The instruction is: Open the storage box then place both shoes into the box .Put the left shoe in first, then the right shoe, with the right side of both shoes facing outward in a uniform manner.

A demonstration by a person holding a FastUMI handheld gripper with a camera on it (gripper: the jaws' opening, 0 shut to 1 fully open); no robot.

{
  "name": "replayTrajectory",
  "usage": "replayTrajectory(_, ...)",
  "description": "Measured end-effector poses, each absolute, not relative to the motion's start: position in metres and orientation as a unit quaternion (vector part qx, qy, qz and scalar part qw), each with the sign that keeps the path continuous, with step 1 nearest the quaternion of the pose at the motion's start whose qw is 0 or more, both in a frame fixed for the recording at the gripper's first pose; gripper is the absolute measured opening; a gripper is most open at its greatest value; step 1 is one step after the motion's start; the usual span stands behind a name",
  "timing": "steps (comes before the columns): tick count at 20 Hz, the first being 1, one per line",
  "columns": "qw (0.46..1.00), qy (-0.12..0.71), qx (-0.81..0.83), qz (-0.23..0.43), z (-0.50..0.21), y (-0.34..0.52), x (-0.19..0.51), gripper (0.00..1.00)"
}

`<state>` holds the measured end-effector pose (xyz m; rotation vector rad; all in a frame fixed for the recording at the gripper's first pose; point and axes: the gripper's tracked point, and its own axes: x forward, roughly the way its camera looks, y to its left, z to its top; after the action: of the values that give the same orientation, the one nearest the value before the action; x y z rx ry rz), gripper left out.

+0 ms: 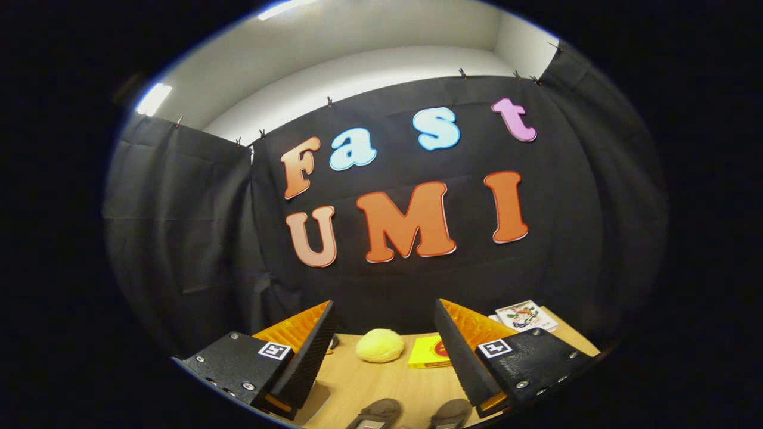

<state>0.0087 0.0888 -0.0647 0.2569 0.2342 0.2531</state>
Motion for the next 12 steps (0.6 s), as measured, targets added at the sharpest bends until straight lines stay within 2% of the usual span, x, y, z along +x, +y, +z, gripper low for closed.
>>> replayTrajectory(12,0.884,0.323,0.262,0.213,-0.187,0.200,-0.025,0.97)
